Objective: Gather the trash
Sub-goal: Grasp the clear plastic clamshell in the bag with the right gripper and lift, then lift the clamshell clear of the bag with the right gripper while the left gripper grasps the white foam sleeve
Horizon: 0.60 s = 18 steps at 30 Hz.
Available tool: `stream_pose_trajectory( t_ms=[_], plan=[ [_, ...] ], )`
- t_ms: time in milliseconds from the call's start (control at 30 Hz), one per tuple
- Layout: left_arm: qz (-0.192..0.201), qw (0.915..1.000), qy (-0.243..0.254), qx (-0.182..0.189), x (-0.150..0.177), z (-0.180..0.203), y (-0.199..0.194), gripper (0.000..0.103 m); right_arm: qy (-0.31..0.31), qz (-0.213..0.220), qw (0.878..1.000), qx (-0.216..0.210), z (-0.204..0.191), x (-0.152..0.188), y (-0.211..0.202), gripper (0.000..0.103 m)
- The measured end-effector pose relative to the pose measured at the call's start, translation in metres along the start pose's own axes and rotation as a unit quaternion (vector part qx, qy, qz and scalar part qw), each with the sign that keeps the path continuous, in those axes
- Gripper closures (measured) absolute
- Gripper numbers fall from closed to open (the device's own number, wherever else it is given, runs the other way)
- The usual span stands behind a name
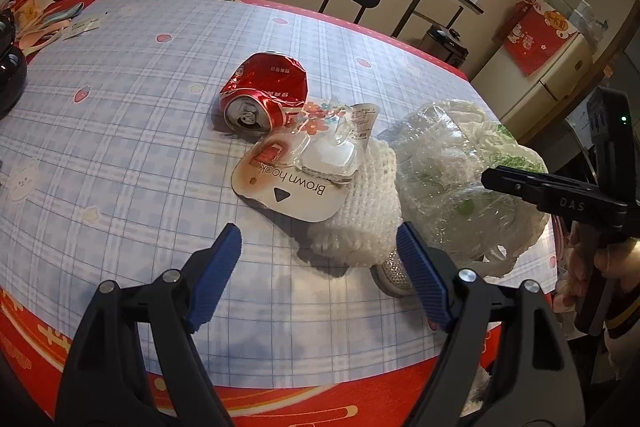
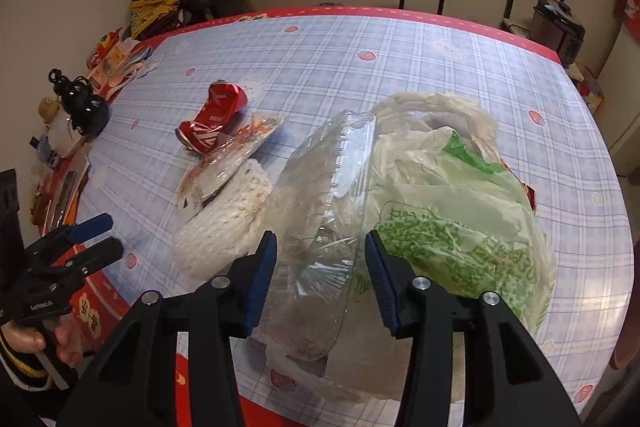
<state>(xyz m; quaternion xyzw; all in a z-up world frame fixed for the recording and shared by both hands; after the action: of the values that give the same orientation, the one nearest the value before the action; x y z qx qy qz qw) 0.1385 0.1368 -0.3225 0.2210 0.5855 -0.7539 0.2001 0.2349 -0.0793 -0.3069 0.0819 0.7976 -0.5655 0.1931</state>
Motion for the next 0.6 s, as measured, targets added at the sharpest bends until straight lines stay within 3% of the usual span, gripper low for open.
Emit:
stream_pose_trajectory(
  t_ms=[200,333,600],
  plan=[
    [-0.002,1.0,-0.007,-0.003,0.004,-0.005,-0.001,0.024,0.034,-0.017,0.999,-0.003,0.005,-0.004,0.02,0.056],
    [-0.002,0.9999,-0.01,-0.002,0.004,-0.006,-0.001,0.024,0.012,-0.006,1.0,-0.026,-0.016,-0.005,0.009,0.068],
    [-0.01,0.9999,-0.007,0.004,0.006,0.0,0.004,0.024,0.027,-0.01,0.998,-0.056,-0.025,-0.005,0.01,0.075]
  ],
)
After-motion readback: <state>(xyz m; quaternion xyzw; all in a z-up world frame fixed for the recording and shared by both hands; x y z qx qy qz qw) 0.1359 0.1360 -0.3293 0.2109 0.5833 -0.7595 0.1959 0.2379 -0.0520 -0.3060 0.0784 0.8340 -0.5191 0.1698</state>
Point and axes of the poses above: each gripper's, at about its wrist camera, not at the fingertips, and y roughly the way its jaws point, z to its right, x to its underside, the point moved 6 cm from there along y, roughly the way its jaws point, and after that the axes turned 11 degrees about y, right-handed, at the moved point
